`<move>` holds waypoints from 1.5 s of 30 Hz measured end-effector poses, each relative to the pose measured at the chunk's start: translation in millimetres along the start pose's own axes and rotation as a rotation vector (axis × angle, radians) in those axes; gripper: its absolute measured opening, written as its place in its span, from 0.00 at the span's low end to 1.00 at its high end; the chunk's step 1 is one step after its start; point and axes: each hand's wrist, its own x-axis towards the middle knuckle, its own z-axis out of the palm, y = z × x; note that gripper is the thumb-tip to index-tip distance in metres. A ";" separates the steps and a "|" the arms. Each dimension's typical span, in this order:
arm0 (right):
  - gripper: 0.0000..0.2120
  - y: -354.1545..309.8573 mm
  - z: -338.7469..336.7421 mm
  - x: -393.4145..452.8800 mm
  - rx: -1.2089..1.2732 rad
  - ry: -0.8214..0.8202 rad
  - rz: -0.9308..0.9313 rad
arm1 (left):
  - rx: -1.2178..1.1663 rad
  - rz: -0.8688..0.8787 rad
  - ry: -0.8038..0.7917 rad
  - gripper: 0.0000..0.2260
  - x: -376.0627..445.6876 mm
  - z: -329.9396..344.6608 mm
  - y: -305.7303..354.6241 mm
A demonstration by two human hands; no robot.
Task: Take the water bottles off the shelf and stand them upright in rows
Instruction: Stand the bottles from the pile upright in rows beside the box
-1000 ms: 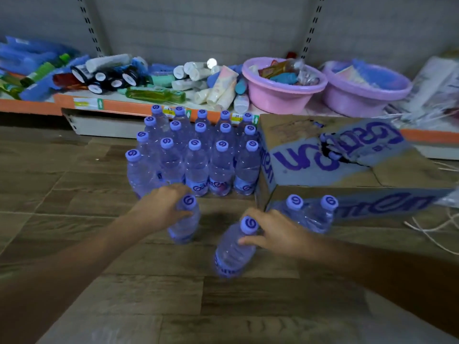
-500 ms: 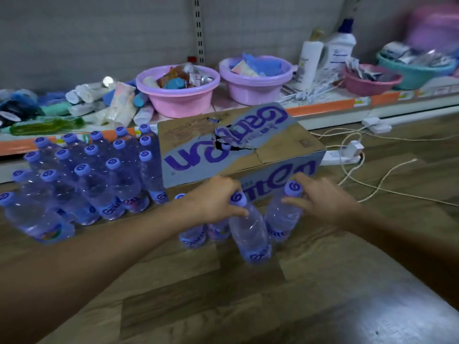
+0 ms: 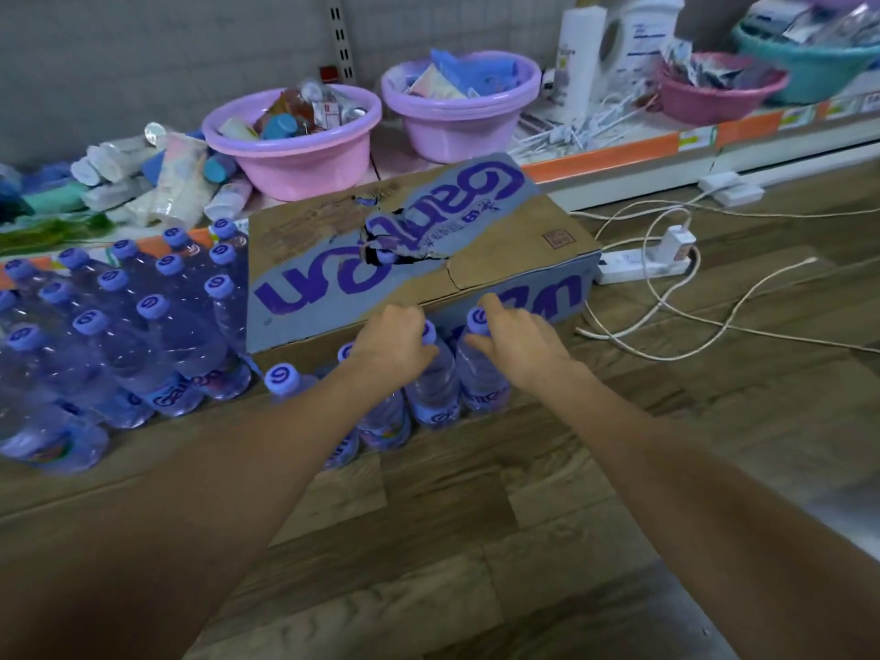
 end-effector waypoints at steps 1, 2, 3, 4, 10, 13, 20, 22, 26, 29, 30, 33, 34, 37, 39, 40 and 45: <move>0.18 -0.4 0.2 4.0 0.003 -0.014 -0.003 | 0.006 -0.010 -0.005 0.19 2.4 -0.6 -1.0; 0.17 0.2 -1.3 7.8 0.013 -0.028 -0.006 | 0.020 -0.015 -0.015 0.19 3.6 -1.2 -1.6; 0.17 1.8 -3.8 10.8 0.028 -0.038 -0.010 | 0.034 -0.015 -0.019 0.19 4.8 -1.8 -1.9; 0.17 4.1 -6.7 13.1 0.043 -0.047 -0.019 | 0.042 -0.012 -0.013 0.18 5.9 -1.9 -2.5; 0.16 7.2 -7.5 5.3 0.098 -0.123 -0.093 | -0.011 -0.003 -0.009 0.13 3.3 -1.1 -10.5; 0.15 6.9 -10.5 5.9 0.117 -0.158 -0.048 | -0.018 -0.006 -0.031 0.12 0.9 1.3 -9.7; 0.21 -50.9 -33.3 -1.2 -0.094 0.099 -0.031 | -0.069 0.173 0.007 0.23 -21.4 -48.7 -47.3; 0.20 -90.2 -43.0 -2.9 0.032 0.132 -0.144 | -0.065 0.180 0.075 0.21 -36.7 -71.9 -79.5; 0.16 -177.5 -36.9 3.2 0.249 0.041 -0.329 | -0.158 0.045 0.182 0.16 -81.0 -94.9 -169.6; 0.15 -235.2 -9.0 21.1 0.388 -0.082 -0.366 | -0.243 -0.188 0.211 0.13 -123.3 -82.9 -246.4; 0.14 -252.2 2.1 28.3 0.428 -0.121 -0.365 | -0.284 -0.269 0.229 0.12 -137.1 -74.3 -270.3; 0.14 -298.9 38.3 49.1 0.513 -0.235 -0.316 | -0.359 -0.509 0.293 0.15 -169.1 -44.4 -337.3; 0.16 -313.4 51.7 56.0 0.538 -0.285 -0.280 | -0.377 -0.578 0.348 0.18 -175.6 -36.0 -356.0; 0.23 -349.9 91.6 77.4 0.646 -0.334 -0.106 | -0.485 -0.733 0.519 0.28 -181.5 -21.9 -397.6; 0.27 -366.4 114.9 91.0 0.741 -0.200 0.023 | -0.586 -0.781 0.598 0.33 -174.6 -20.2 -413.7; 0.28 -372.8 123.5 96.8 0.767 -0.108 0.081 | -0.640 -0.780 0.614 0.38 -168.9 -21.4 -418.5; 0.27 -375.5 137.1 118.2 0.756 0.385 0.385 | -0.765 -0.689 0.620 0.29 -136.4 -11.4 -446.8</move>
